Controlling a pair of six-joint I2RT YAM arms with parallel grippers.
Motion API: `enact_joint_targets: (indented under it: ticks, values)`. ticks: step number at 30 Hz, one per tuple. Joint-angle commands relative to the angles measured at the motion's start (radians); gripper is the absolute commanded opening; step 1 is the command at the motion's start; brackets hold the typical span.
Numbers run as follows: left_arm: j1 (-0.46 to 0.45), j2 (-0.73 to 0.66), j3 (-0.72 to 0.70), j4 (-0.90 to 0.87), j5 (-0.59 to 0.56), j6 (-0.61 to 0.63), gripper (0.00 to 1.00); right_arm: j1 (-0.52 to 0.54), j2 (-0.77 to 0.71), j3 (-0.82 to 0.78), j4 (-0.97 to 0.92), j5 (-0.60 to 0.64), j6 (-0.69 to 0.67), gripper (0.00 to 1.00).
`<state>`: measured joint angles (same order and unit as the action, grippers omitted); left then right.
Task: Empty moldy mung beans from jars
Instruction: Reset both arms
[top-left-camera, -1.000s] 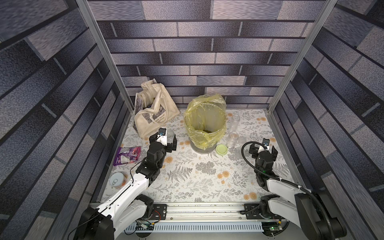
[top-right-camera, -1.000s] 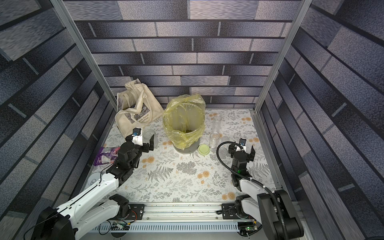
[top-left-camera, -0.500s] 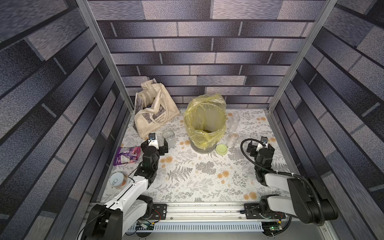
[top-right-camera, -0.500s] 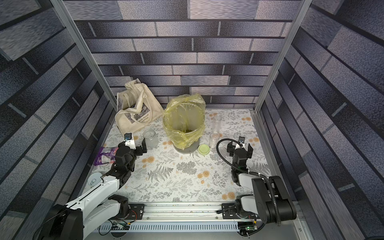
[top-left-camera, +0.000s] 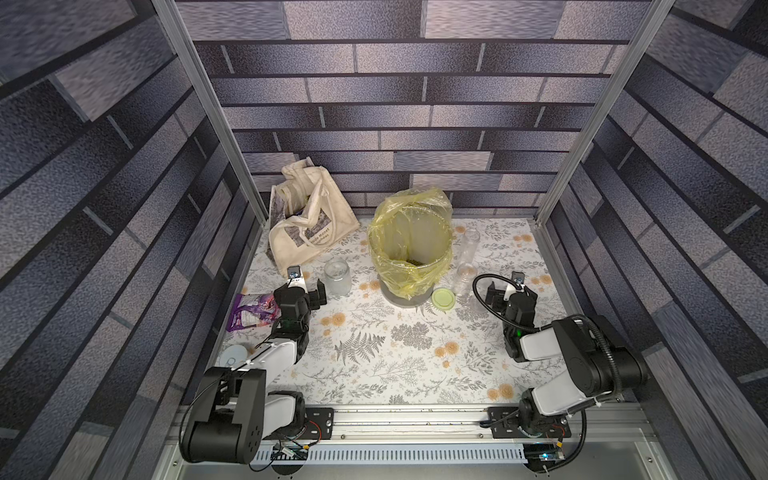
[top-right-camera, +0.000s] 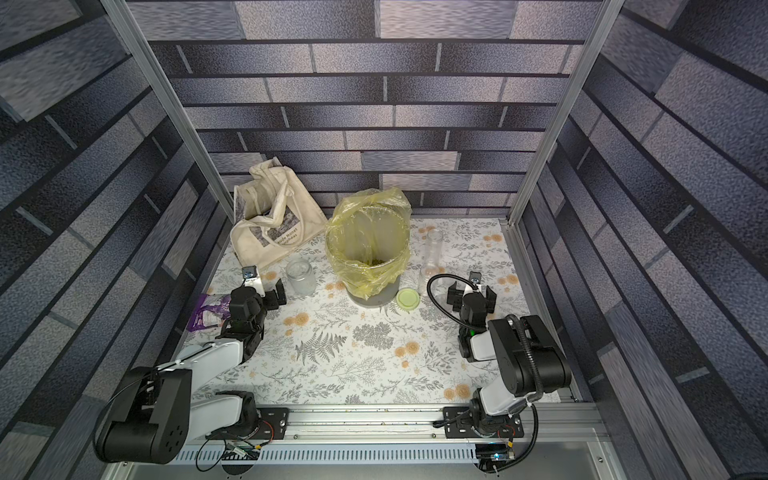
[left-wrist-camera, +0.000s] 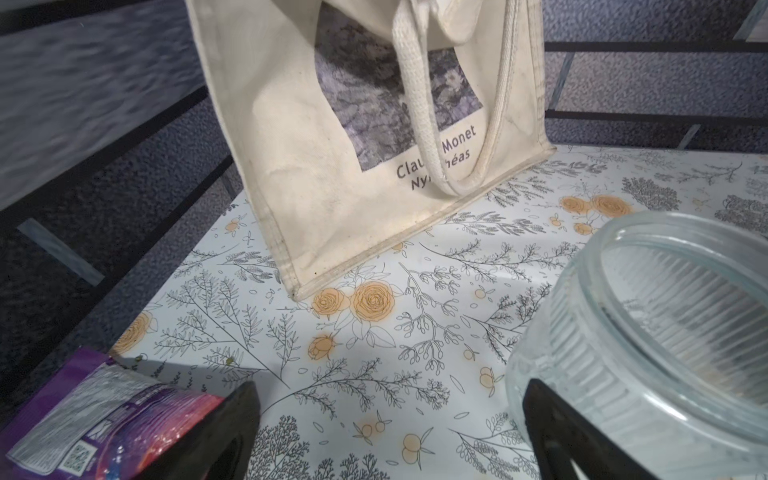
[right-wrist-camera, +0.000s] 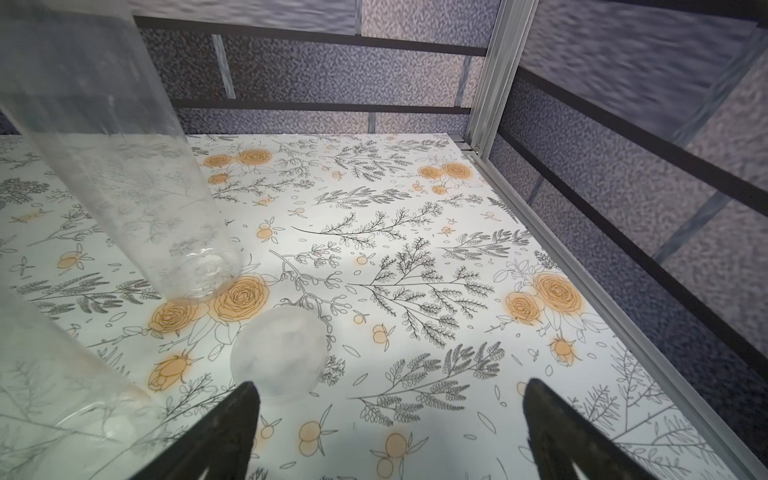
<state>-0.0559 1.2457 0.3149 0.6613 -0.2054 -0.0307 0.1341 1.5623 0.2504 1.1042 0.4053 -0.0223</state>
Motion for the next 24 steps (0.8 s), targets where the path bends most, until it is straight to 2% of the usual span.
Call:
enact_joint_targets:
  ticks: [1, 6, 8, 12, 14, 15, 17, 20, 24]
  values:
    - [0.009, 0.072, 0.030, 0.072, 0.006, -0.001, 1.00, -0.003, -0.004, 0.047, -0.018, -0.001, 0.015, 1.00]
    - [0.031, 0.121, 0.085, 0.020, 0.008, -0.006, 1.00, -0.003, -0.001, 0.056, -0.034, -0.006, 0.013, 1.00]
    - [0.045, 0.120, 0.067, 0.056, 0.025, -0.004, 1.00, -0.003, -0.001, 0.053, -0.030, -0.006, 0.012, 1.00]
    - [0.101, 0.207, -0.040, 0.340, 0.068, -0.041, 1.00, -0.003, -0.001, 0.052, -0.025, -0.005, 0.012, 1.00]
    - [0.116, 0.278, -0.033, 0.404, 0.077, -0.057, 1.00, -0.003, -0.001, 0.050, -0.024, -0.006, 0.012, 1.00]
    - [0.121, 0.311, -0.003, 0.395, 0.103, -0.046, 1.00, -0.003, -0.002, 0.049, -0.021, -0.006, 0.012, 1.00]
    - [0.119, 0.288, 0.099, 0.165, 0.150, -0.030, 1.00, -0.003, 0.000, 0.038, -0.002, -0.002, 0.012, 1.00]
    - [0.126, 0.303, 0.105, 0.169, 0.147, -0.037, 1.00, -0.004, 0.002, 0.008, 0.061, 0.002, 0.012, 1.00]
    - [0.118, 0.297, 0.107, 0.154, 0.137, -0.033, 1.00, -0.003, 0.001, 0.019, 0.040, 0.005, 0.012, 1.00]
